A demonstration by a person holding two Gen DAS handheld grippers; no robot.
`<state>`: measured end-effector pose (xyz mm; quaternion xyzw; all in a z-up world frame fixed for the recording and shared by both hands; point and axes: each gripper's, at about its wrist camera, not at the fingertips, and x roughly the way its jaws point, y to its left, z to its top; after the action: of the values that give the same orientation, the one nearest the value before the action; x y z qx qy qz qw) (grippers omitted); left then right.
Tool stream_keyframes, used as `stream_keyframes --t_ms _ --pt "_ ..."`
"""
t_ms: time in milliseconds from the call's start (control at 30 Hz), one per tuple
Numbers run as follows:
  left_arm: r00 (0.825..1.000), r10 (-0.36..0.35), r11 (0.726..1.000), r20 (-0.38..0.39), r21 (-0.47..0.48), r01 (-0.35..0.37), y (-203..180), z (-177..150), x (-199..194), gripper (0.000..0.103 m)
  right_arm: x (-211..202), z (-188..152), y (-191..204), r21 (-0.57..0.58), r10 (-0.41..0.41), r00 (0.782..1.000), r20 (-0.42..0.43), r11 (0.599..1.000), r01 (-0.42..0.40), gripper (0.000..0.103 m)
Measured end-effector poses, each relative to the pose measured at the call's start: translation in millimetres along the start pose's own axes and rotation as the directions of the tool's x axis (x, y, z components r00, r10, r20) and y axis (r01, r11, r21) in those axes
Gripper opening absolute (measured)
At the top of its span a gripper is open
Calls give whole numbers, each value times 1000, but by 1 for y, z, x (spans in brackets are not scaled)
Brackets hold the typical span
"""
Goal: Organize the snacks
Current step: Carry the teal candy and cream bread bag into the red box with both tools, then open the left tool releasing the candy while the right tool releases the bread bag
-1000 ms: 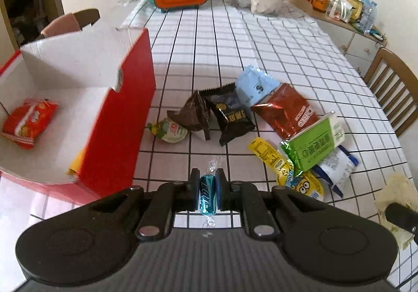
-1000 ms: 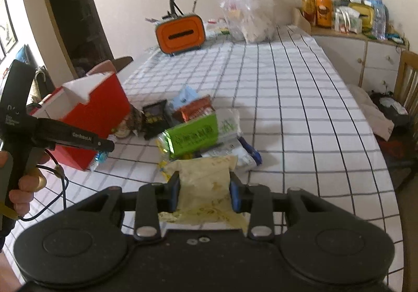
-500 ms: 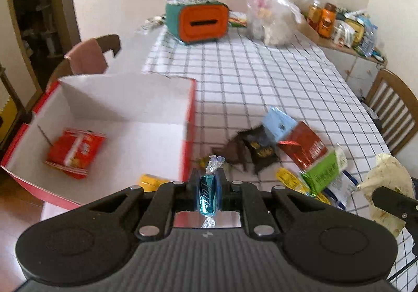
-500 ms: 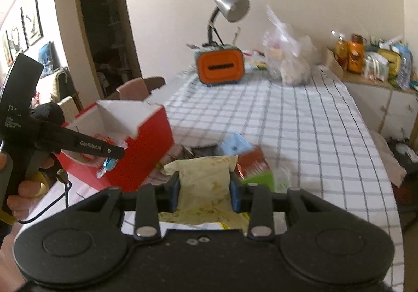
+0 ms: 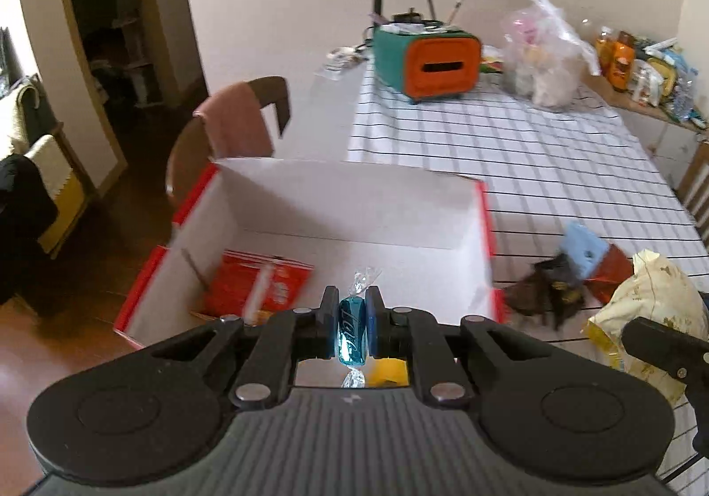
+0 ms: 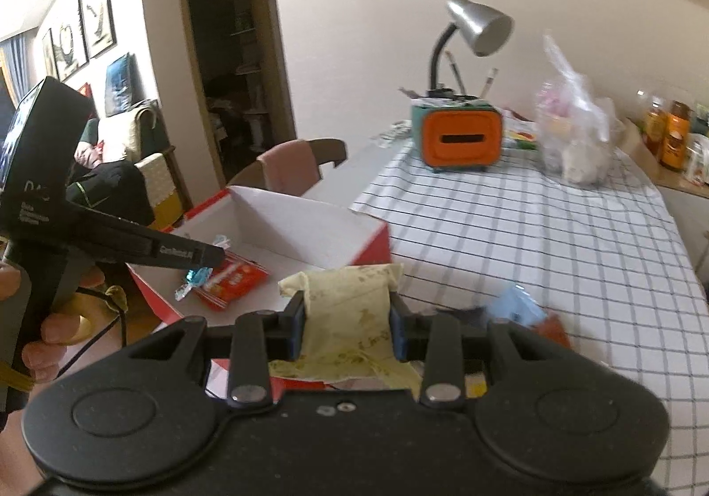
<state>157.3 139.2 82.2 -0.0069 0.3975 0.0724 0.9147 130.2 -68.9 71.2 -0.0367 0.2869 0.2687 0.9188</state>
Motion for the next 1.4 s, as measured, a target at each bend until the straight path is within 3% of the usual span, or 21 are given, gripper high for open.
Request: stream_keyframes --t_ms 367,800,1400 --pt "994 96 995 -42 -18 -97 61 9 30 12 69 22 43 -4 33 999 -40 999 -33 35" --pt "987 121 992 -105 54 -116 77 3 76 12 149 14 72 -36 -11 982 -187 999 4 35" --pt "972 130 989 -197 91 -113 76 -18 109 12 171 -2 83 -77 -22 961 -275 997 1 36"
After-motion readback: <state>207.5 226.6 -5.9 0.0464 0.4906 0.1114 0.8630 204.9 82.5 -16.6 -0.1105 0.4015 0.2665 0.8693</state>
